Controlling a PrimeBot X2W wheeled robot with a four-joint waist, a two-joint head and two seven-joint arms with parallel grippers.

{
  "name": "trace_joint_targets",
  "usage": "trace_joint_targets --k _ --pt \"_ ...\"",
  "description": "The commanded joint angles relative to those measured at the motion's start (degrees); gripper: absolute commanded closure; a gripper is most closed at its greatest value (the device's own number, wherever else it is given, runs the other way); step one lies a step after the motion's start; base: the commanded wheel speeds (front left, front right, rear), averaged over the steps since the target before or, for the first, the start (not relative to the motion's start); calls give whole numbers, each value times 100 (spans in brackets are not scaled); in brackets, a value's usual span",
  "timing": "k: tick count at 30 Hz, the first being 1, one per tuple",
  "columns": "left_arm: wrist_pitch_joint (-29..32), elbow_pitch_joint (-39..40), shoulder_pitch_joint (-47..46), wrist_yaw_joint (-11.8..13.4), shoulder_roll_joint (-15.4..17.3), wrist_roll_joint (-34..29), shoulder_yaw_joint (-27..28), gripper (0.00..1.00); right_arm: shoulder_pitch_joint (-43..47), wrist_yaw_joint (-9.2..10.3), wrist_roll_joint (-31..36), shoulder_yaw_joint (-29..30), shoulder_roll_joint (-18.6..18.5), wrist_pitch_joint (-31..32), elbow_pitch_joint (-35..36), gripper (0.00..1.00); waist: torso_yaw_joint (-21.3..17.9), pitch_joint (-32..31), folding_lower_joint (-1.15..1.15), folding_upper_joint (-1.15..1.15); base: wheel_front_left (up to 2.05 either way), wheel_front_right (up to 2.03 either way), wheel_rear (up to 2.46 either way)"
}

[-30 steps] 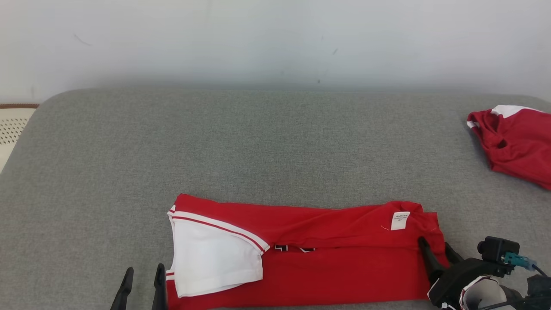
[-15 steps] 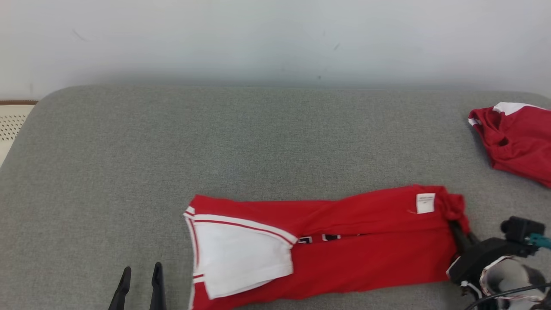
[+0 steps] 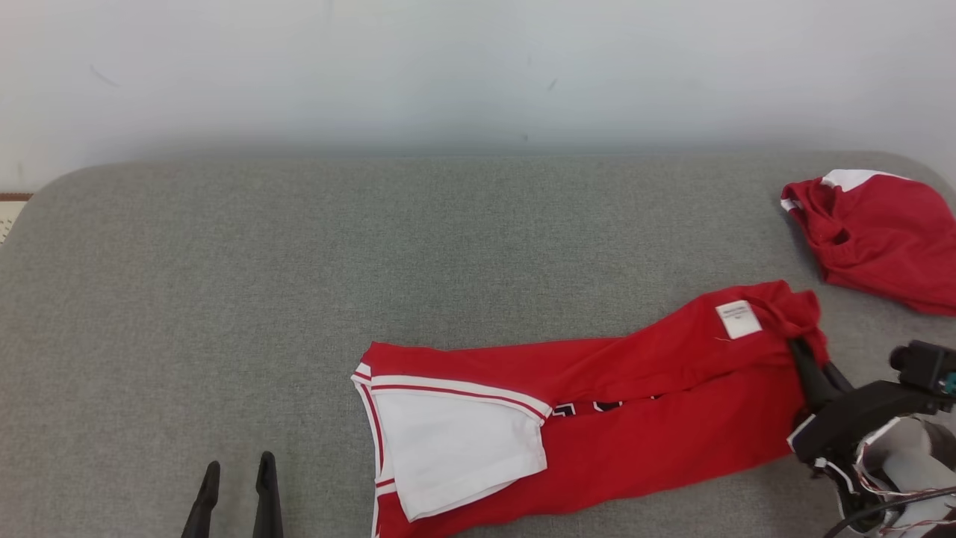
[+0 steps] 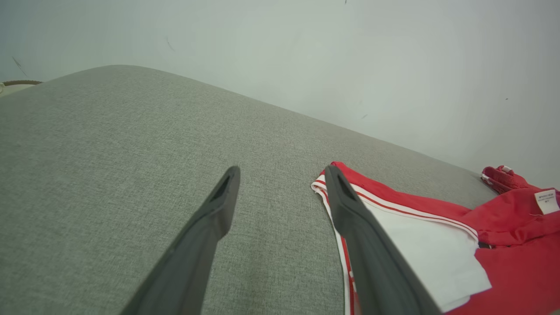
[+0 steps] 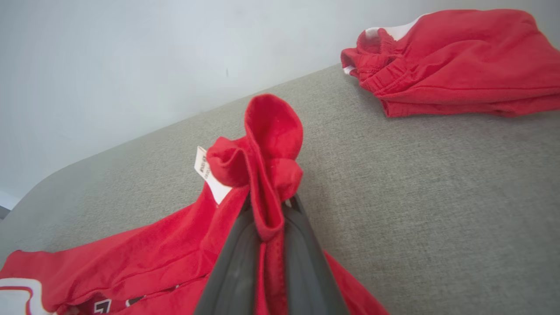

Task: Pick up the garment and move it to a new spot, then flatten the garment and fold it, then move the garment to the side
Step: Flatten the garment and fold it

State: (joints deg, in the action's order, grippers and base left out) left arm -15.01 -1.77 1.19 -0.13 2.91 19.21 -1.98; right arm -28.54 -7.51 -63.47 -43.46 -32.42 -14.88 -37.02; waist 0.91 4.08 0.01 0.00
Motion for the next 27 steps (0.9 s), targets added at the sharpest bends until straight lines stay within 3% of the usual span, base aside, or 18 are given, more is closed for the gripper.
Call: trace_joint_targets --k 1,16,20,27 --pt "-22 21 52 25 2 40 33 0 34 5 -47 -25 -7 -14 52 100 -15 -15 -1 0 0 0 0" --pt "-22 210 140 283 1 -192 31 0 133 5 -859 -835 320 468 2332 100 290 -139 -1 0 0 0 0" --pt "-22 199 147 311 2 -195 16 0 51 5 -964 -1020 545 534 2608 100 419 -167 -1 0 0 0 0" --pt "-22 71 43 231 2 -157 -57 0 -87 5 -883 -1337 943 613 2504 100 674 -208 -1 0 0 0 0"
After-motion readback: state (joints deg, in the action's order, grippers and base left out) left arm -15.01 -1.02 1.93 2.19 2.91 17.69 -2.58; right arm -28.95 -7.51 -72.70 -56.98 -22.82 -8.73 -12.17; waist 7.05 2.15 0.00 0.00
